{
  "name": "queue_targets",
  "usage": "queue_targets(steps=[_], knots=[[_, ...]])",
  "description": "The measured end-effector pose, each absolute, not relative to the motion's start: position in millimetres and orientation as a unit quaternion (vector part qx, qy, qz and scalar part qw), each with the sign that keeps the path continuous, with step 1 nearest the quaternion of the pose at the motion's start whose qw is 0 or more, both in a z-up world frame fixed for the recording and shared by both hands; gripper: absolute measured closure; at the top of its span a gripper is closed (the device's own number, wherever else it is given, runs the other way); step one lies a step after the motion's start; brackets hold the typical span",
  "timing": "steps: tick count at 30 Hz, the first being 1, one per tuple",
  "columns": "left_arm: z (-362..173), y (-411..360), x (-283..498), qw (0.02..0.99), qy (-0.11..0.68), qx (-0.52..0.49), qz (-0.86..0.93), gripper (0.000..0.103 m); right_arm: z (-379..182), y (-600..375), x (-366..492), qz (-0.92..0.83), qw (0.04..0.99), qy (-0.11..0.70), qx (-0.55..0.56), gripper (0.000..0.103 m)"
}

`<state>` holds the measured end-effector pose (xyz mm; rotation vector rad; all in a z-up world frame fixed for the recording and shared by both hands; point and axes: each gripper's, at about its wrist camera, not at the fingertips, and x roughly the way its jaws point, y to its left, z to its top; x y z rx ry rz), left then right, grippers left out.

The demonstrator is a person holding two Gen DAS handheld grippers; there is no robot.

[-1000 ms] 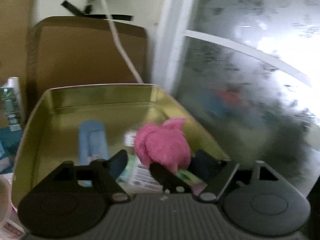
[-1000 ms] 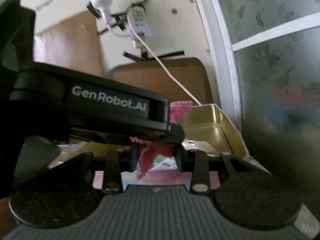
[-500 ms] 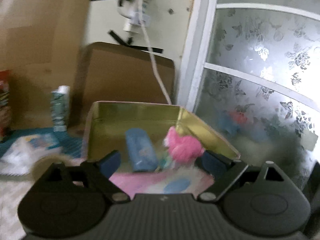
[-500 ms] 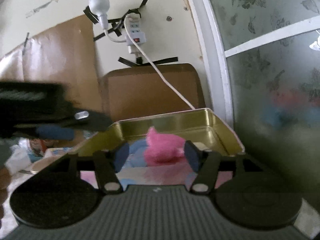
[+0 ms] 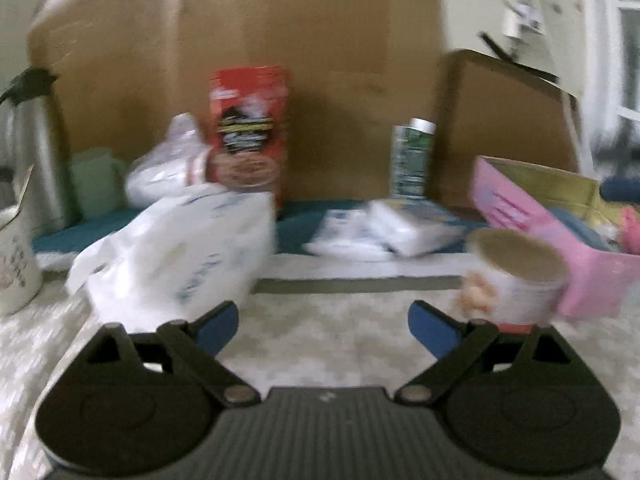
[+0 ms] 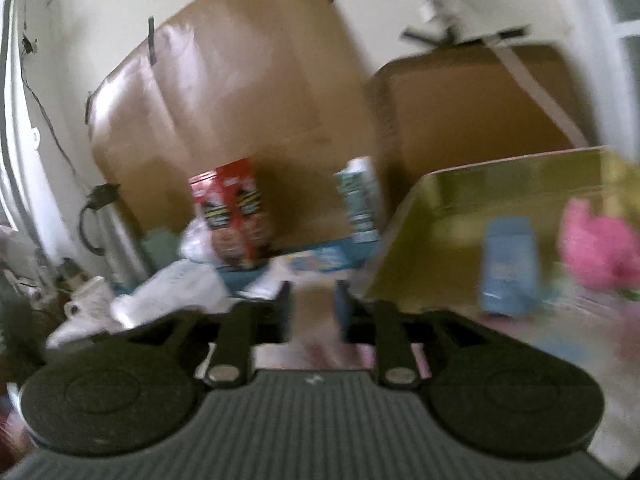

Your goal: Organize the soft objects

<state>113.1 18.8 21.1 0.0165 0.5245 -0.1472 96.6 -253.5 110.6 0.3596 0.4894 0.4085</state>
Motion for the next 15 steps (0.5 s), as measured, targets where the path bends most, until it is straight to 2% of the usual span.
queue_targets(steps=[1, 2, 5, 9, 15], knots=[[17, 25, 115, 0.962, 0.264, -0.009, -0.074, 0.011, 118, -246, 118, 0.211, 0.925, 0.255, 0.184, 0.026], [18, 31, 116, 0.96, 0.265, -0.032, -0.084, 0.011, 123, -238, 139, 0.22, 0.918, 0.272, 0.187, 0.016], [21, 46, 109, 0.967, 0.229, -0.072, -0.082, 0.008, 130, -206, 207, 0.207, 0.903, 0.331, 0.178, 0.013], [21, 48, 107, 0.967, 0.224, -0.081, -0.089, 0.008, 100, -168, 296, 0.128, 0.881, 0.432, 0.142, 0.013], [19, 61, 110, 0.965, 0.22, -0.116, -0.085, 0.008, 48, -165, 348, 0.086, 0.82, 0.536, 0.181, 0.013]])
